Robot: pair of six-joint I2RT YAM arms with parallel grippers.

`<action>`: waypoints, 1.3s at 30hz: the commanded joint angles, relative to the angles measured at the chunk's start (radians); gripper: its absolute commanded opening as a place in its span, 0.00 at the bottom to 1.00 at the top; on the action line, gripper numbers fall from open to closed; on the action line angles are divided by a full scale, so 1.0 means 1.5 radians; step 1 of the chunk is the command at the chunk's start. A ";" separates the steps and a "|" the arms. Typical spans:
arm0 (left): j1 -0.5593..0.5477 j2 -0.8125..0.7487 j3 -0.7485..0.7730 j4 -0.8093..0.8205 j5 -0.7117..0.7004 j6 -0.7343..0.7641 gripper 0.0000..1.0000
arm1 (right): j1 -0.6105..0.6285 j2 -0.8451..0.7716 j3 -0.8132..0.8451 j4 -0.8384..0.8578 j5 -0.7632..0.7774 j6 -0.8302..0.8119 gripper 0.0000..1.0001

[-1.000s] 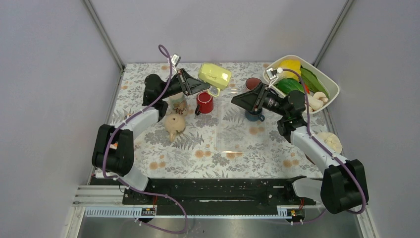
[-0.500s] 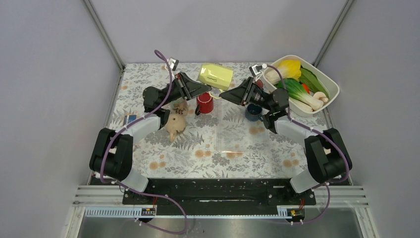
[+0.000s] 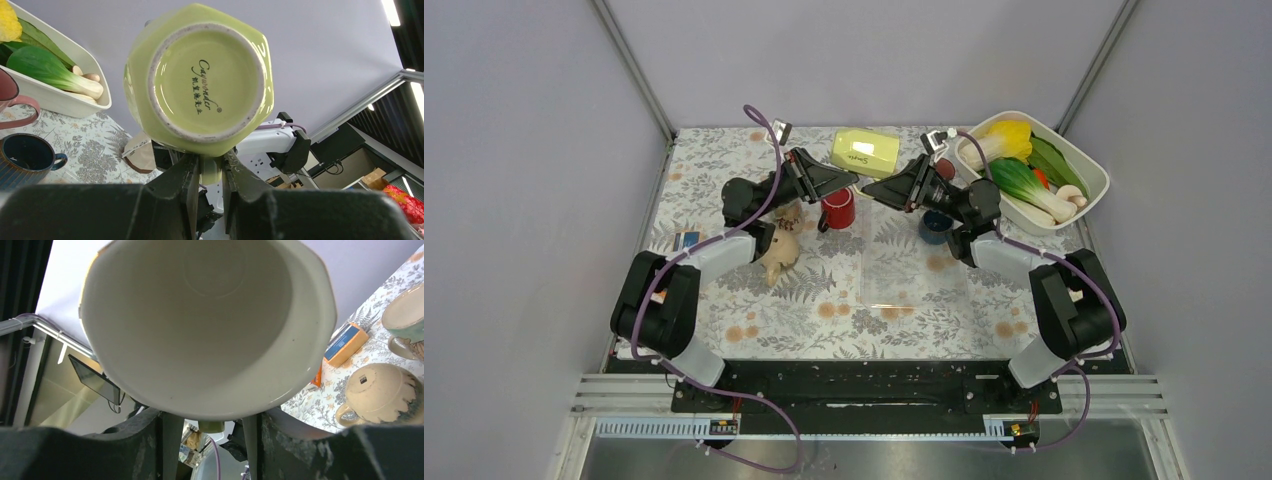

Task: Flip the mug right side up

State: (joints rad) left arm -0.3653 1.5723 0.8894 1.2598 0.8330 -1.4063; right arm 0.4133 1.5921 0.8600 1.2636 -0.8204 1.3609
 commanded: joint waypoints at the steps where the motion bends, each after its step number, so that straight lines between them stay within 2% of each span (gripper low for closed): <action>1: -0.022 0.002 0.010 0.093 -0.005 0.014 0.00 | 0.010 0.003 0.032 0.049 0.034 0.020 0.51; 5: -0.027 0.010 0.010 0.092 0.004 0.024 0.00 | 0.010 0.004 0.030 0.050 0.039 0.029 0.46; 8: -0.032 0.010 0.005 0.085 0.010 0.038 0.00 | 0.009 0.007 0.030 0.049 0.045 0.044 0.39; 15: -0.037 0.015 0.010 0.055 0.042 0.074 0.00 | 0.010 -0.007 0.028 0.042 0.062 0.072 0.00; 20: -0.037 0.009 0.020 0.012 0.064 0.102 0.01 | 0.004 -0.032 0.039 0.016 0.040 0.036 0.00; 21: -0.036 0.006 0.025 -0.010 0.067 0.112 0.10 | 0.002 -0.041 0.043 0.000 0.032 0.022 0.00; 22: -0.035 0.002 0.026 -0.030 0.069 0.122 0.25 | -0.001 -0.049 0.046 -0.020 0.021 0.006 0.00; 26: -0.021 -0.012 0.025 -0.059 0.065 0.134 0.91 | -0.020 -0.083 0.061 -0.089 -0.013 -0.061 0.00; 27: -0.017 -0.017 0.027 -0.078 0.065 0.144 0.98 | -0.027 -0.090 0.063 -0.110 -0.021 -0.075 0.00; 31: 0.006 -0.032 0.043 -0.199 0.070 0.216 0.99 | -0.056 -0.122 0.068 -0.189 -0.044 -0.143 0.00; 34: 0.035 -0.046 0.060 -0.291 0.078 0.279 0.99 | -0.087 -0.155 0.072 -0.297 -0.073 -0.229 0.00; 37: 0.076 -0.065 0.080 -0.388 0.093 0.338 0.99 | -0.110 -0.218 0.068 -0.487 -0.091 -0.390 0.00; 39: 0.110 -0.082 0.093 -0.451 0.109 0.400 0.99 | -0.120 -0.261 0.068 -0.633 -0.089 -0.540 0.00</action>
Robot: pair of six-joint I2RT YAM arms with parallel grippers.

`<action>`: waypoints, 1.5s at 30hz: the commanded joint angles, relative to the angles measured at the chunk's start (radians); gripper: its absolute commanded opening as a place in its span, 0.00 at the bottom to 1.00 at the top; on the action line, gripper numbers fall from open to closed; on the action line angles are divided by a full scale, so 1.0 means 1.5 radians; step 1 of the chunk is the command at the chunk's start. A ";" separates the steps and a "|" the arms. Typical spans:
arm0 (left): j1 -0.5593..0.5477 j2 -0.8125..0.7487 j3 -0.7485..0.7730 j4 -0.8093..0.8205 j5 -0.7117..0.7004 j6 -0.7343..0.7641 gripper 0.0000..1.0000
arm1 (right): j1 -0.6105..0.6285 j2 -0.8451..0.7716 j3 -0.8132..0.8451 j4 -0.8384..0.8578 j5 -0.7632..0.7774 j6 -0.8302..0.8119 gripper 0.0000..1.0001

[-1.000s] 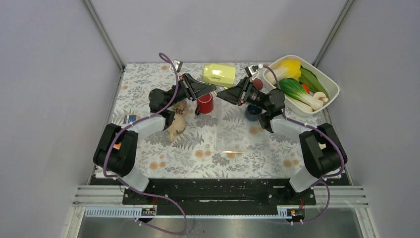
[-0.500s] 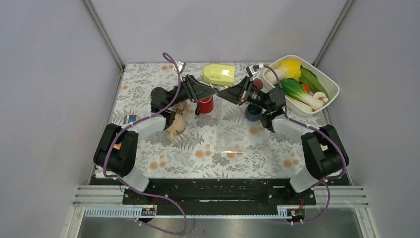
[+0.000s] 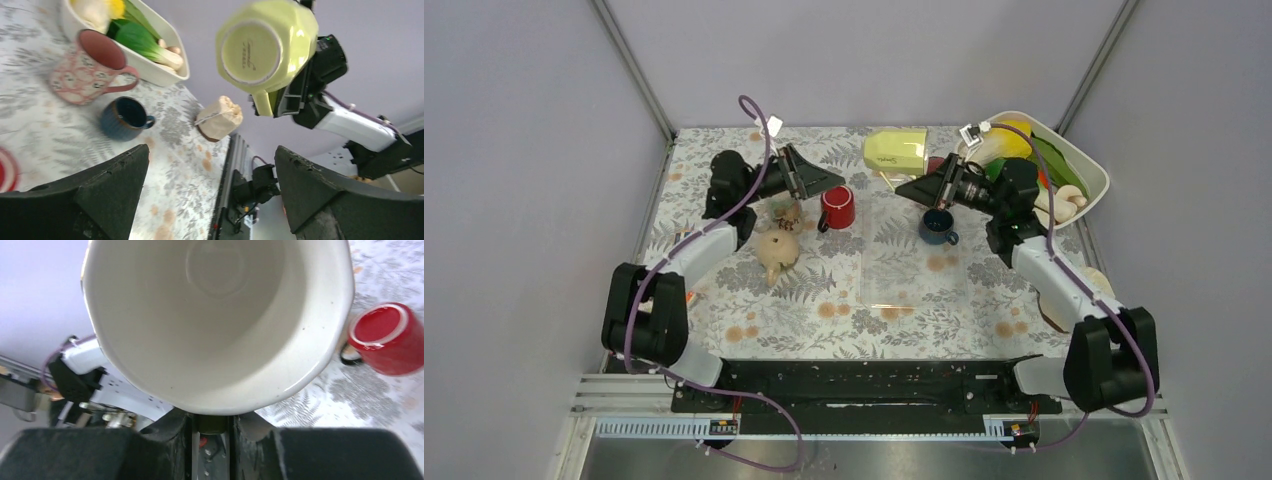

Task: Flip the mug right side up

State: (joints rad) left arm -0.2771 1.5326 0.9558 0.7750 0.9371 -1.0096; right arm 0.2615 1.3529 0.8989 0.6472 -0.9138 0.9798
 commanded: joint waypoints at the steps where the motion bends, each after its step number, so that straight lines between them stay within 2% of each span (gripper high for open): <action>1: 0.065 -0.067 0.058 -0.188 0.039 0.182 0.99 | -0.021 -0.121 0.043 -0.295 -0.021 -0.356 0.00; 4: 0.103 -0.113 0.083 -0.384 0.036 0.348 0.99 | -0.022 -0.172 0.046 -0.507 0.014 -0.571 0.00; 8: 0.149 -0.163 0.100 -0.619 -0.032 0.548 0.99 | -0.022 -0.226 0.029 -0.677 0.075 -0.742 0.00; 12: 0.184 -0.181 0.116 -0.796 -0.077 0.662 0.99 | -0.022 -0.246 0.019 -0.795 0.143 -0.862 0.00; 15: 0.229 -0.182 0.123 -0.890 -0.087 0.737 0.99 | -0.022 -0.263 -0.011 -0.819 0.211 -0.923 0.00; 20: 0.274 -0.213 0.078 -0.914 -0.110 0.794 0.99 | -0.022 -0.275 -0.068 -0.824 0.266 -0.997 0.00; 30: 0.275 -0.297 0.013 -0.908 -0.126 0.849 0.99 | -0.021 -0.201 -0.100 -0.807 0.376 -1.063 0.00; 37: 0.276 -0.279 0.013 -0.906 -0.123 0.846 0.99 | -0.019 -0.158 -0.098 -0.806 0.448 -1.069 0.00; 45: 0.276 -0.280 0.011 -0.908 -0.119 0.848 0.99 | -0.014 -0.131 -0.087 -0.808 0.486 -1.070 0.00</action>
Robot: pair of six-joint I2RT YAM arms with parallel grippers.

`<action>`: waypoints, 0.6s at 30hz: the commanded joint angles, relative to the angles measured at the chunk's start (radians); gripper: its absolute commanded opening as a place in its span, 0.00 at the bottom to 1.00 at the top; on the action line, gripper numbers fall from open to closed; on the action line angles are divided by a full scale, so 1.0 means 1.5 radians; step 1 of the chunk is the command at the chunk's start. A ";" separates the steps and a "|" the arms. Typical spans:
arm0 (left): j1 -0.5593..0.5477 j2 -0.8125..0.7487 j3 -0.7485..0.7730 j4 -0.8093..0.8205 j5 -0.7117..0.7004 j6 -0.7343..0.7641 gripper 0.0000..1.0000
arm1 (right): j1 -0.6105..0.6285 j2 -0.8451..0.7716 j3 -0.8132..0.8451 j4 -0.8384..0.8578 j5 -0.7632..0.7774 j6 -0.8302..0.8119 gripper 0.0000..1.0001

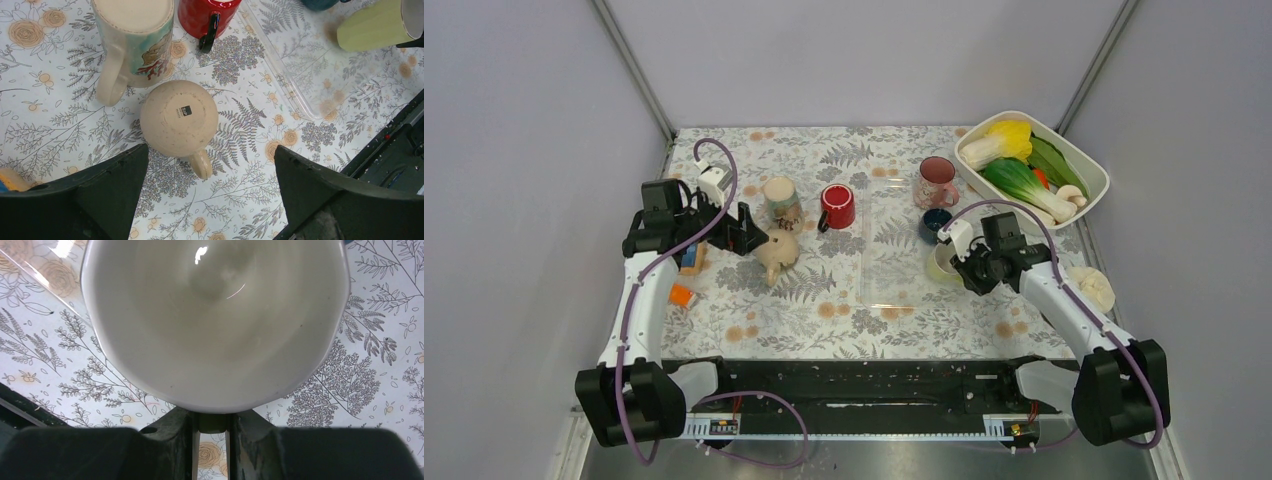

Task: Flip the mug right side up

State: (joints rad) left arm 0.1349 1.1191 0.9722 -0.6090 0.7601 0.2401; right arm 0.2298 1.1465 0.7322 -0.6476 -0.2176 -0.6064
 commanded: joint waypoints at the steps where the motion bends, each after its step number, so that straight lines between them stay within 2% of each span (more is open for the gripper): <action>1: 0.001 -0.005 0.000 0.015 -0.001 0.014 0.99 | 0.008 0.013 0.028 0.054 0.026 -0.013 0.00; 12: 0.002 0.000 -0.002 0.015 0.008 0.017 0.99 | 0.025 0.039 0.053 0.051 0.045 -0.004 0.00; 18: 0.003 -0.001 -0.003 0.015 0.014 0.018 0.99 | 0.043 0.031 0.058 0.039 0.065 -0.001 0.19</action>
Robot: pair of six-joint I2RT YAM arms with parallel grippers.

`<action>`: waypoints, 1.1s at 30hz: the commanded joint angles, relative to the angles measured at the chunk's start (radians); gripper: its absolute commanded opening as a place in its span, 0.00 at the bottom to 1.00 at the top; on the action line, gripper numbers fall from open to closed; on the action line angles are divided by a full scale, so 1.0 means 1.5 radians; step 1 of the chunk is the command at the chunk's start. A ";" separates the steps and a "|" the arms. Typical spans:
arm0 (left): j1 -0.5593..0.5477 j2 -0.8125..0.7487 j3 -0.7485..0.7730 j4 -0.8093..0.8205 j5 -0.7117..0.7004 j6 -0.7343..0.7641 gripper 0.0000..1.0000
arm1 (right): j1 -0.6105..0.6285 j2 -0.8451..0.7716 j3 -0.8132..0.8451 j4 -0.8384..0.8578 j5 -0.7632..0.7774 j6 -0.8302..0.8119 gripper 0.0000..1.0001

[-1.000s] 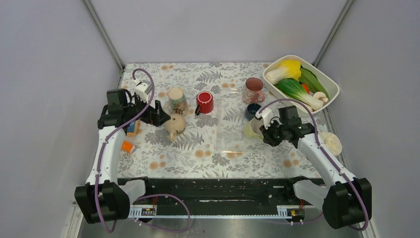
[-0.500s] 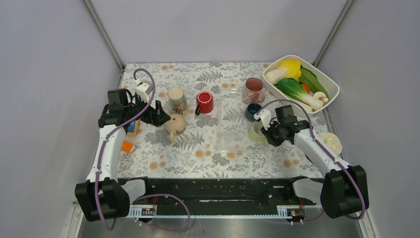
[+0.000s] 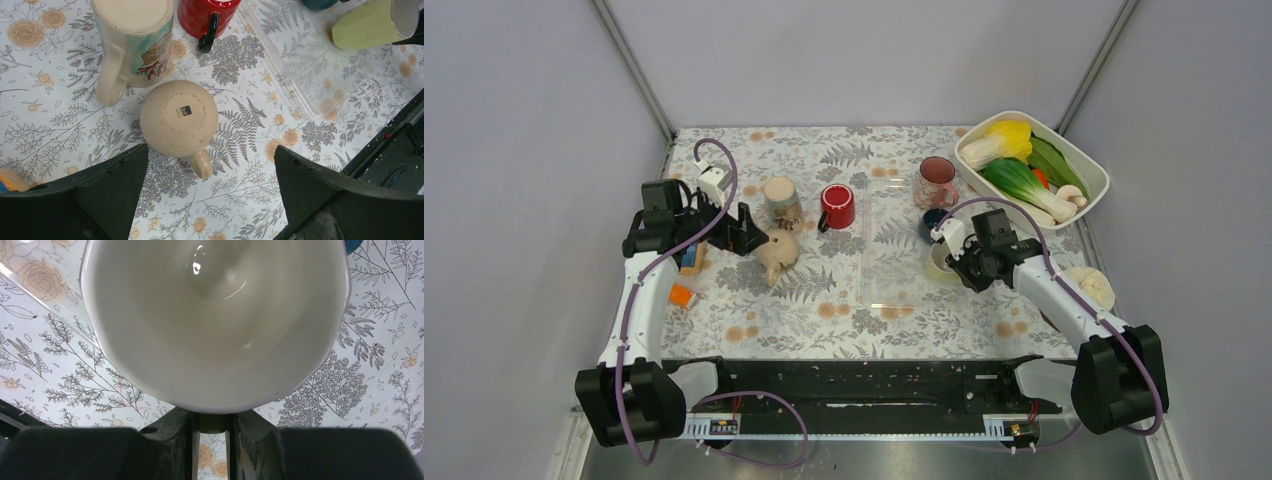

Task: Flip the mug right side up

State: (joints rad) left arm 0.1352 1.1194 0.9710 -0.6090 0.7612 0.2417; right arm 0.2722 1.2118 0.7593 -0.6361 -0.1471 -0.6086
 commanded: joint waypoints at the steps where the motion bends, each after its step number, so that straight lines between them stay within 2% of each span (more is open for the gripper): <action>1: 0.004 -0.002 -0.002 0.015 0.015 0.017 0.99 | 0.017 -0.015 0.041 0.029 0.021 0.001 0.23; 11: 0.007 0.000 -0.004 0.019 0.020 0.015 0.99 | 0.026 -0.064 0.057 -0.002 0.031 -0.007 0.54; 18: 0.006 0.005 -0.011 0.030 0.023 0.016 0.99 | 0.026 -0.146 0.092 -0.040 0.033 -0.036 0.76; 20: 0.003 0.015 -0.009 0.032 0.019 0.015 0.99 | 0.026 -0.177 0.107 -0.049 0.030 -0.034 0.87; 22: -0.010 0.030 -0.004 0.032 -0.014 0.014 0.99 | 0.026 -0.210 0.124 -0.056 0.014 -0.024 0.98; 29: -0.157 0.076 -0.026 0.050 -0.272 0.041 0.99 | 0.026 -0.295 0.160 -0.033 -0.132 0.094 0.99; 33: -0.204 0.088 -0.045 0.061 -0.386 0.025 0.99 | 0.029 -0.311 0.139 0.011 -0.197 0.151 1.00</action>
State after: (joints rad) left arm -0.1272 1.2407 0.9298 -0.5674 0.4301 0.2749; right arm 0.3054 0.7547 0.9695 -0.6926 -0.3000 -0.5034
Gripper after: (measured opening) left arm 0.988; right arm 0.993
